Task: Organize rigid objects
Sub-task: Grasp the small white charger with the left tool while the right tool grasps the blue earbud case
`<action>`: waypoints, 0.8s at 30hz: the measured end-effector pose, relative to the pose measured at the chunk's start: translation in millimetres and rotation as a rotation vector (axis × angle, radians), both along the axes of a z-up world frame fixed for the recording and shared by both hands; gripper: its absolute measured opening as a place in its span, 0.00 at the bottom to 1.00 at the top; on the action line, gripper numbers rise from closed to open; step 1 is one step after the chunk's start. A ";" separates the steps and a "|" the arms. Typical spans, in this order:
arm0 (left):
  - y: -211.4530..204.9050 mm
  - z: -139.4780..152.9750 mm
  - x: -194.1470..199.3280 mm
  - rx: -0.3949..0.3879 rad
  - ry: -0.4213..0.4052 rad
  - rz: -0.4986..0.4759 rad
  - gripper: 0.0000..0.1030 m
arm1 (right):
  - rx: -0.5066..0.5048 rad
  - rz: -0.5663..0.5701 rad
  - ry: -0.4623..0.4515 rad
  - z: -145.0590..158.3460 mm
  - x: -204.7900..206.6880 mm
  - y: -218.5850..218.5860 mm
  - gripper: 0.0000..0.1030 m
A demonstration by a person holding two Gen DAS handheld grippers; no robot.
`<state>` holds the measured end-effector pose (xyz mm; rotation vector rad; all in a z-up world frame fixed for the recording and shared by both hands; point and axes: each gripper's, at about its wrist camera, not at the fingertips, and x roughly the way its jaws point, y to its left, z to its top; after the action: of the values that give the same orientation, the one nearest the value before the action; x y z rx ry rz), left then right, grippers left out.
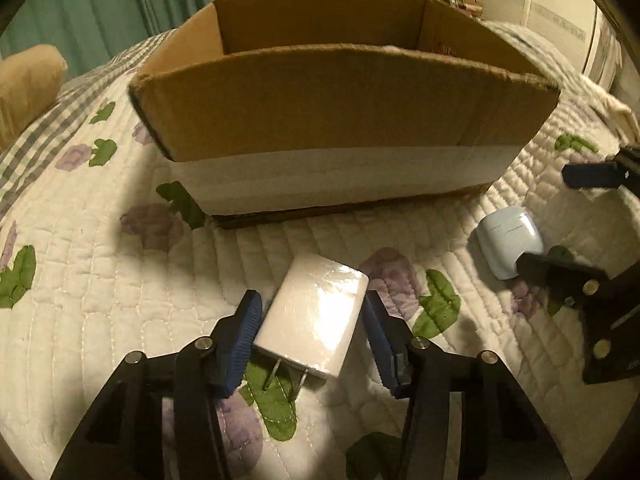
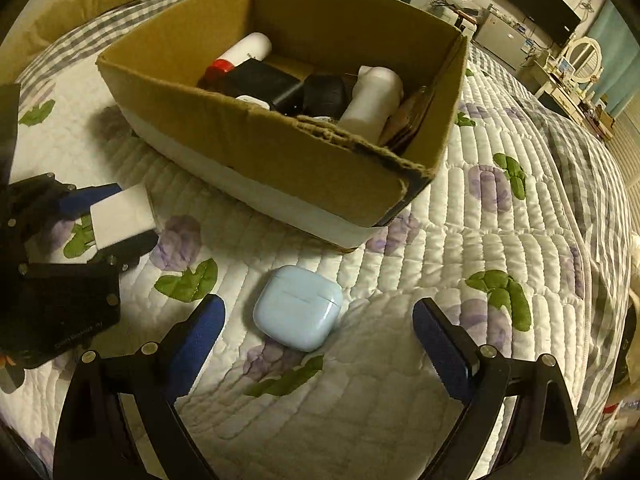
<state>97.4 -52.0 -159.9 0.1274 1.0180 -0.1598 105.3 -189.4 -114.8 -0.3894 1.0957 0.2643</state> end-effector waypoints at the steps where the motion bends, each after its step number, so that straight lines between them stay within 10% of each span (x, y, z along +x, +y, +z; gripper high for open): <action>1: 1.8 3.0 -1.6 -0.015 -0.002 0.004 0.49 | -0.004 0.010 -0.001 -0.5 -1.7 3.4 0.93; 9: 3.0 14.7 -12.8 -0.044 -0.022 0.010 0.44 | -0.044 0.077 0.146 -20.4 16.1 26.2 0.87; 15: 6.1 19.0 -11.5 -0.061 -0.018 0.018 0.42 | -0.038 0.000 0.263 -45.3 44.9 22.0 0.63; 24: 6.8 33.8 -25.8 -0.096 -0.039 0.019 0.41 | -0.014 0.034 0.126 -14.6 24.9 28.6 0.54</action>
<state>71.6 -45.3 -126.2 0.0328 0.9704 -0.1876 130.2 -160.8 -129.4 -0.4085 1.2159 0.3150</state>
